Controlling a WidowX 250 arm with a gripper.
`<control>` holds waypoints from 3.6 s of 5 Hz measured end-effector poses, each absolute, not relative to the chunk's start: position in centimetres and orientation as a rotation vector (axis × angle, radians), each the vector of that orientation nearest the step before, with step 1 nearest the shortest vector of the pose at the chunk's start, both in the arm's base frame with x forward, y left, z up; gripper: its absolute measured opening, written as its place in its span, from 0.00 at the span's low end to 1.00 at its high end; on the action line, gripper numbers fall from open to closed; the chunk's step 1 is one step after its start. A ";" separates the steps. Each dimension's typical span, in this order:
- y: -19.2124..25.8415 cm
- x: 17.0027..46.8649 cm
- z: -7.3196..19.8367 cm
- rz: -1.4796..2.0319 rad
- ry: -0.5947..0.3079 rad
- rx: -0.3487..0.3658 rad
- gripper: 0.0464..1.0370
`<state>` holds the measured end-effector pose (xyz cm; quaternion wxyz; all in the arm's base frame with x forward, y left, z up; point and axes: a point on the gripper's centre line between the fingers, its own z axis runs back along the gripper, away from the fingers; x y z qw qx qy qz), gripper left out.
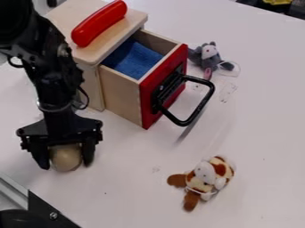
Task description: Put the brown object inside the drawer
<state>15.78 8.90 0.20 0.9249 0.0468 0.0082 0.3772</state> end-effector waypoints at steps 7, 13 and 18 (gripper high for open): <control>5.3 20.7 6.4 0.504 -0.048 -0.010 0.42; 5.4 20.9 -0.1 0.512 0.014 0.065 0.82; 5.5 25.0 12.9 0.316 -0.160 -0.037 0.70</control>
